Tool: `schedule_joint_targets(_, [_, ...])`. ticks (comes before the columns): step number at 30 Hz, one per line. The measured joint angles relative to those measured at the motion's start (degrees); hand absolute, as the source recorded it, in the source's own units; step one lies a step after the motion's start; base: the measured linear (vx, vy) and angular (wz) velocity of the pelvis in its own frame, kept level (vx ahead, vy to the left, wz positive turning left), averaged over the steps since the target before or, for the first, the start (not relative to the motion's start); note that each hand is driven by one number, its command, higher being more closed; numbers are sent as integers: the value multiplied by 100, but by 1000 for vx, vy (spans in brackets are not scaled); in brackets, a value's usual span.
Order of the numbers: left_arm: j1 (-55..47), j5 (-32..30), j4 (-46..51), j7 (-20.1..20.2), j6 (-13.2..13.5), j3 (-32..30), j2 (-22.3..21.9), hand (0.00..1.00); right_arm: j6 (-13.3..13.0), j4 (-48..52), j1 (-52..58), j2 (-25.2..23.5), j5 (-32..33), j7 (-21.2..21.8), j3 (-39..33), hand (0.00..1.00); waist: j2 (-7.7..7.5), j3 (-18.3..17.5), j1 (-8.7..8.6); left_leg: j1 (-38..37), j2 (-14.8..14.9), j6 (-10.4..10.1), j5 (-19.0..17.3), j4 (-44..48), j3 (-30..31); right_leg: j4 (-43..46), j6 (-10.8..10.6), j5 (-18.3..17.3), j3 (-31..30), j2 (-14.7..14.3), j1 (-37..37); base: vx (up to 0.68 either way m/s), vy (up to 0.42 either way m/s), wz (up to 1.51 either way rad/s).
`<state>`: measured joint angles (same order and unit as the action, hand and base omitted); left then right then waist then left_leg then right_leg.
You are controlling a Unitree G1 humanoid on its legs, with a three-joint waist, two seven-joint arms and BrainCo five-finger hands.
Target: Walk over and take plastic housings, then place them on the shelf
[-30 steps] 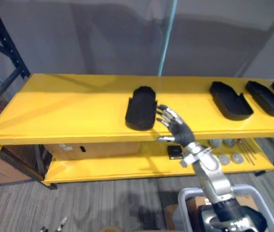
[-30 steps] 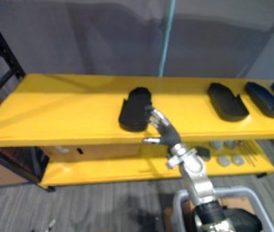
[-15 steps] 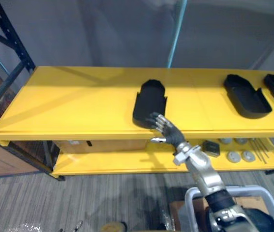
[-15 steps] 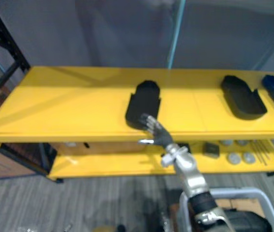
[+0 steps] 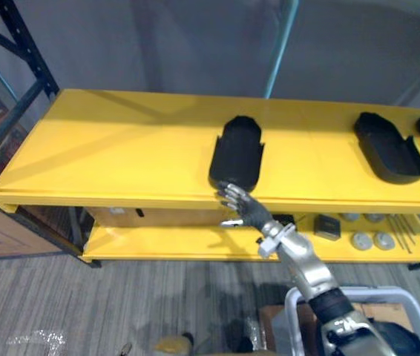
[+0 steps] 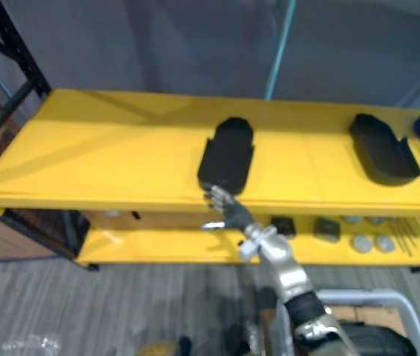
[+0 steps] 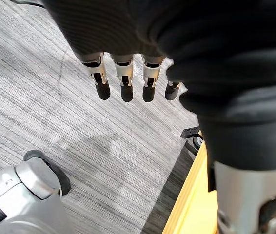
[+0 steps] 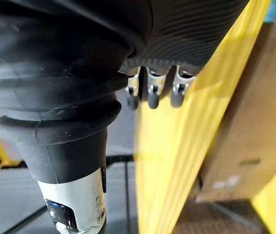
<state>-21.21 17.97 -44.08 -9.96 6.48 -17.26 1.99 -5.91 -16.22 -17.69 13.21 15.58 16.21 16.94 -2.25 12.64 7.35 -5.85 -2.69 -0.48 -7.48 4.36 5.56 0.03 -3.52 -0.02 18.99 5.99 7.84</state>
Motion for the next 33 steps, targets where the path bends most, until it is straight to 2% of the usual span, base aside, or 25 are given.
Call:
schedule_joint_targets(3, [0, -55, 0, -3, 95, 8, 0, 0, 3, -59, -68, -16, -77, -403, -25, 0, 33, 33, 6, -1, 1, 0, 0, 0, 1, 0, 0, 0, -1, -1, 0, 0, 0, 0])
schedule_joint_targets(7, [-1, -80, -4, -13, 95, 107, 0, 0, 0, -374, -271, -177, -236, -803, -230, 0, 43, 39, 34, -1, 1, -1, 1, 9, 7, 1, 0, 0, 0, -2, 4, 0, 0, 0])
schedule_joint_targets(12, [-4, -78, -3, -44, 90, 234, -9, 0, -3, -867, -702, -239, -297, -1251, -523, 0, 105, 128, 148, -4, -14, -2, 32, 22, 48, 44, 3, -3, 28, 16, 14, -16, 8, 3])
schedule_joint_targets(16, [-5, -73, 1, -48, 86, 234, -7, 0, -3, -954, -864, -233, -295, -1378, -687, 0, 133, 273, 149, 16, -40, 1, 97, -4, 158, 59, 0, -5, 134, 44, 25, -36, 8, 13])
schedule_joint_targets(25, [-63, -74, 8, -53, 85, 236, -7, 0, -3, -1488, -1221, -225, -297, -1504, -895, 0, 141, 280, 208, 27, -62, 6, 117, -2, 179, 69, -1, -5, 152, 63, 23, -1, 9, 1])
schedule_joint_targets(30, [-63, -60, 14, -96, 85, 273, -7, 0, -3, -1749, -1361, -154, -319, -1600, -1024, 0, 143, 281, 296, 33, -92, 21, 128, 0, 193, 78, -1, -4, 165, 83, 23, 2, 18, 1])
schedule_joint_targets(33, [-63, -56, 17, -105, 84, 273, -6, 0, -3, -1844, -1447, -154, -522, -1684, -1049, 0, 143, 283, 300, 33, -110, 34, 136, 0, 197, 88, -2, -4, 169, 85, 23, 0, 0, 0])
